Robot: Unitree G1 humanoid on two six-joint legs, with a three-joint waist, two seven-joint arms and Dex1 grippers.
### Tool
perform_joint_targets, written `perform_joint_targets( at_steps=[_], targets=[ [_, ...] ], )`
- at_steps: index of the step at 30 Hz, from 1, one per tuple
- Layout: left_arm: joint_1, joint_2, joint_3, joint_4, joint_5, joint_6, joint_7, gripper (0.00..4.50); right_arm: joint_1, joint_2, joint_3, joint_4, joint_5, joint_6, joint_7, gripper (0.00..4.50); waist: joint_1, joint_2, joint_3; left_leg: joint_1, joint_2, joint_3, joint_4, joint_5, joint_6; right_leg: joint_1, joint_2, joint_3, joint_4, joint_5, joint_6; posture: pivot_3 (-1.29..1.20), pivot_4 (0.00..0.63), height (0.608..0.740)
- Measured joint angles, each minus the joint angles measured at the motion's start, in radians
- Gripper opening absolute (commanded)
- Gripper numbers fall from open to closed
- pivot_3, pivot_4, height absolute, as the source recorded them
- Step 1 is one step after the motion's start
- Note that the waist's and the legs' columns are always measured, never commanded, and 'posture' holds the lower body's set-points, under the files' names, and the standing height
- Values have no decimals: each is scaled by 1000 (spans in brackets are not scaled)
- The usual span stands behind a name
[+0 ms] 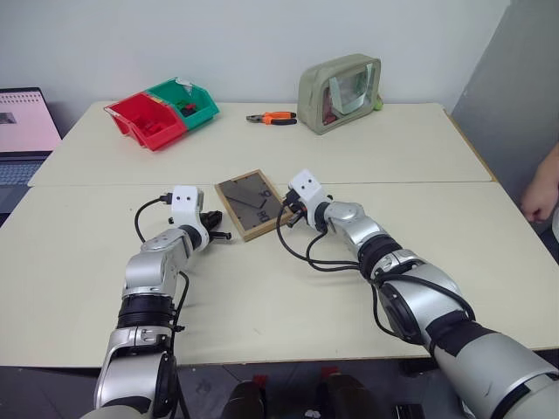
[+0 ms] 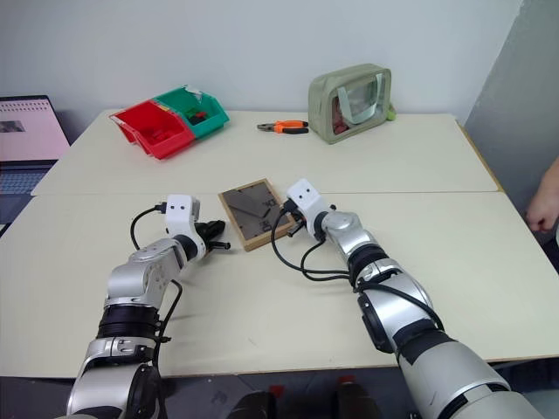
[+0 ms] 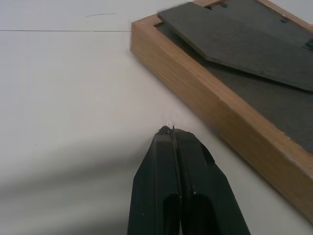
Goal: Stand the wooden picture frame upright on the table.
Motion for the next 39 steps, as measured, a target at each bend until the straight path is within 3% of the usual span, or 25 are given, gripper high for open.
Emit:
perform_joint_targets(
  at_steps=[9, 13, 18, 23, 30, 35, 39],
  targets=[
    [70, 21, -81, -160, 33, 94, -50, 5, 100, -19, 0, -87, 4, -10, 98, 0, 1, 0, -1, 1, 0, 0, 0, 0, 0, 2, 0, 0, 0, 0, 0, 0, 150, 740],
    [133, 48, -121, -281, 44, 148, -84, 5, 200, -36, -8, -241, 18, 37, 135, 0, 1, 1, -1, 3, 0, -1, 0, 0, 0, 4, 0, 0, -1, 0, 0, 0, 150, 740],
    [199, 73, -168, -425, 46, 219, -113, 5, 399, -81, 18, -601, 30, 192, 179, 0, 6, 2, -3, 3, 0, -2, 0, 0, 0, 6, 0, 0, -2, 0, 0, 0, 150, 740],
    [243, 107, -220, -560, 45, 308, -147, 5, 629, -186, 83, -1086, 57, 492, 275, 0, 12, 4, -4, 3, -1, -3, 0, 0, 0, 7, 0, -1, -3, -1, 1, 0, 150, 740],
    [329, 146, -303, -766, -20, 405, -229, 5, 764, -317, 158, -1498, 157, 731, 382, 0, 14, 4, -4, 2, -1, -4, 0, 0, 0, 7, 1, 0, -4, -1, 1, 0, 150, 740],
    [384, 212, -303, -876, -83, 481, -271, 5, 835, -423, 154, -1595, 194, 812, 388, 0, 16, 3, -3, 4, -1, -2, 1, 0, 0, 7, 2, 0, -4, -4, 6, 0, 150, 740],
    [414, 244, -265, -895, -117, 505, -284, 5, 821, -484, 131, -1514, 163, 758, 336, 0, 8, 3, -3, 5, -2, -1, 1, 0, 0, 7, 3, 0, -4, -4, 6, 0, 150, 740]
  ],
)
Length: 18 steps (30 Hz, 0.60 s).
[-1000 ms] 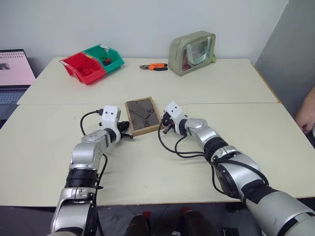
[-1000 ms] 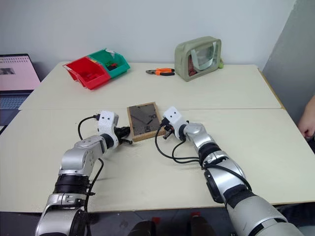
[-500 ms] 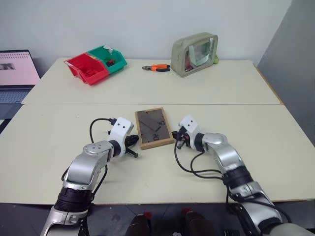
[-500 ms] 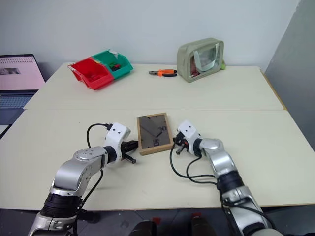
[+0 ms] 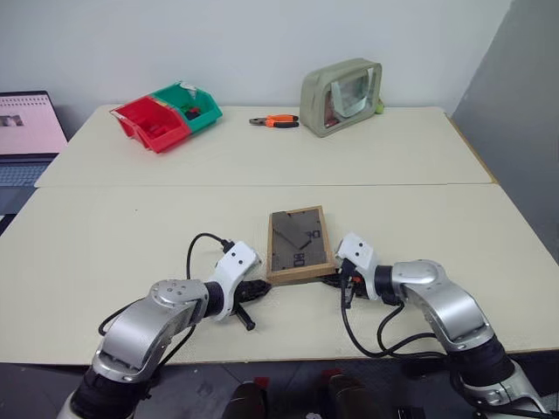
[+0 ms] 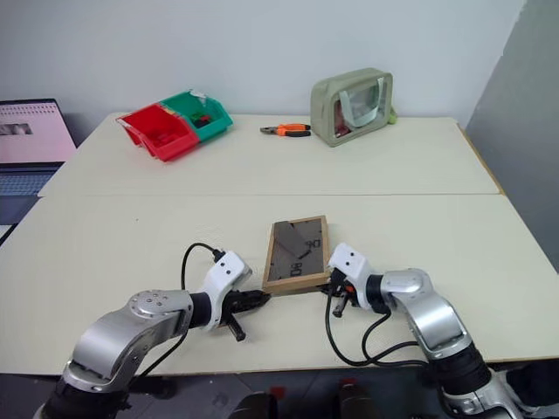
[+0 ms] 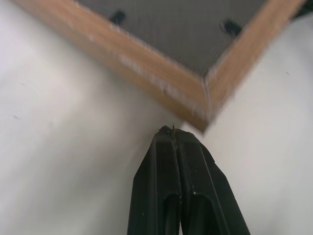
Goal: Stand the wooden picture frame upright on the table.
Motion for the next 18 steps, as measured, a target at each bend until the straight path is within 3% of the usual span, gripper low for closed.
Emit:
perform_joint_targets(
  at_steps=[11, 12, 14, 18],
  targets=[
    [-19, 40, 239, 173, -74, -174, -67, 5, -229, -21, -35, 444, -43, -273, -54, 0, -6, 0, 0, -1, 1, 1, 0, 0, 0, -1, 1, 1, 0, 3, -5, 0, 150, 740],
    [-31, 39, 269, 185, -117, -156, -84, 399, -251, -18, -32, 481, -48, -304, -54, 0, -6, 0, 0, -1, 1, 1, 0, 0, 0, -1, 0, 1, 0, 3, -5, 0, 150, 740],
    [-41, 39, 308, 196, -198, -107, -123, 682, -290, -19, -26, 554, -63, -359, -40, 0, -7, 0, 1, -1, 1, 1, 0, 0, 0, -1, 0, 1, 0, 3, -5, 0, 150, 740],
    [-11, 52, 300, 197, -219, -106, -141, 1460, -320, -25, -19, 626, -83, -417, -15, 0, -8, 0, 1, -1, 1, 1, -1, 0, 0, -1, -1, 1, 0, 3, -5, 0, 150, 740]
  ],
)
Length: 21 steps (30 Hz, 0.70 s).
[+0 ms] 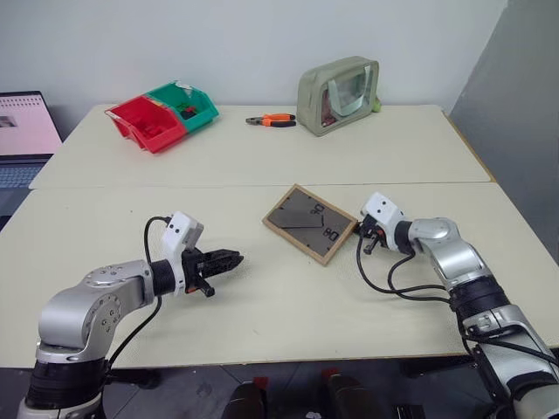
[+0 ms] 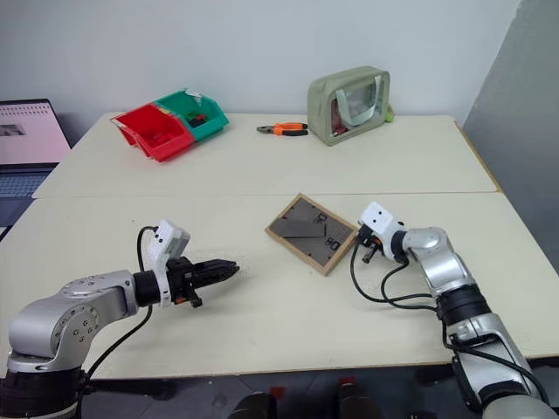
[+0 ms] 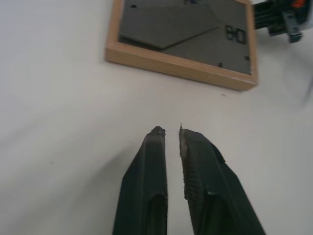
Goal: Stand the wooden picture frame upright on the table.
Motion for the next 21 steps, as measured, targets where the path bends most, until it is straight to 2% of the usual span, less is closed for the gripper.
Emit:
perform_joint_targets(
  at_steps=[5, 11, 14, 18, 21],
  targets=[
    [18, 7, -14, 0, 8, -12, 12, 2511, -3, 1, -1, 8, 2, -16, 37, 0, 0, 0, 0, 0, 0, -1, 0, 0, 0, 0, 0, 0, 1, 0, 0, 0, 150, 740],
    [31, 7, -13, 3, -20, 22, 35, 2511, 39, 7, 20, -79, 2, 10, 76, 0, 0, 0, 0, 0, 1, -1, 0, 0, 0, 0, 0, 0, 1, 0, 0, 0, 150, 740],
    [31, 3, -13, 4, -20, 21, 56, 2511, 29, -23, 44, -74, -21, -18, 99, 0, 1, 0, 0, 0, 0, -1, 0, 0, 0, 0, 0, 0, 1, 0, 0, 0, 150, 740],
    [30, 0, -13, 10, -12, 8, 79, 2511, -30, -75, 73, -3, -76, -66, 127, 0, 4, 0, 0, 0, 0, -1, 1, 0, 0, 0, 0, -1, 0, 0, 0, 0, 150, 740],
    [9, 0, -25, 55, 31, -30, 107, 2511, -101, -83, 76, 125, -112, -113, 118, 0, 4, 0, 0, 0, -1, 0, 1, 0, 0, 0, 0, -1, 0, 0, 0, 0, 150, 740]
  ],
)
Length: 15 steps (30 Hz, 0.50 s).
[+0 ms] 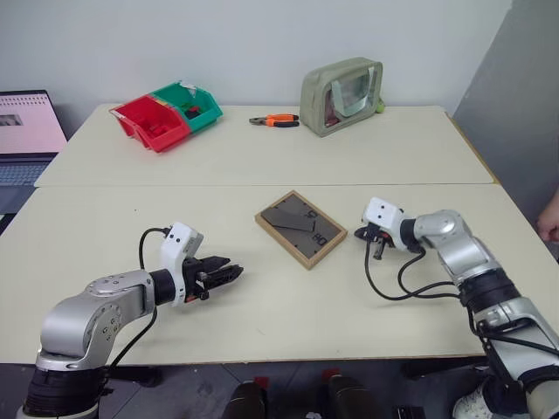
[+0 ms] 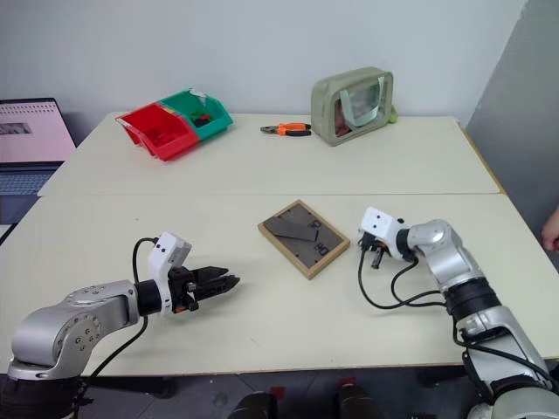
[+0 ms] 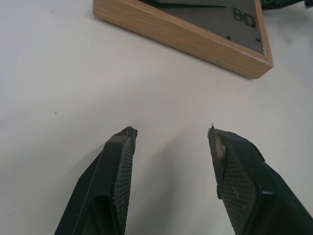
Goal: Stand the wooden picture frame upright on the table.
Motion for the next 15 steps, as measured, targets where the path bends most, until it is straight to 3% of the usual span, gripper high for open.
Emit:
perform_joint_targets(
  at_steps=[7, 12, 15],
  targets=[
    [-173, -103, -55, 121, 80, -76, 89, 1369, -187, 145, -2, 341, -46, -131, -123, 0, -4, 0, 0, 0, 0, 0, 0, 0, 0, 0, 0, 0, 0, 0, 0, 0, 150, 740],
    [-220, -153, -129, 179, 147, -97, 143, 213, -262, 222, -13, 515, -55, -202, -198, 0, -4, 0, 0, 0, 1, 0, -1, 0, 0, 0, -1, 0, 0, 0, 0, 0, 150, 740],
    [-224, -181, -164, 181, 175, -90, 170, 45, -288, 259, -22, 578, -60, -229, -237, 0, -5, 0, 0, 0, 1, 0, 0, 0, 0, 0, -1, 0, 1, 0, 0, 0, 150, 740]
  ],
)
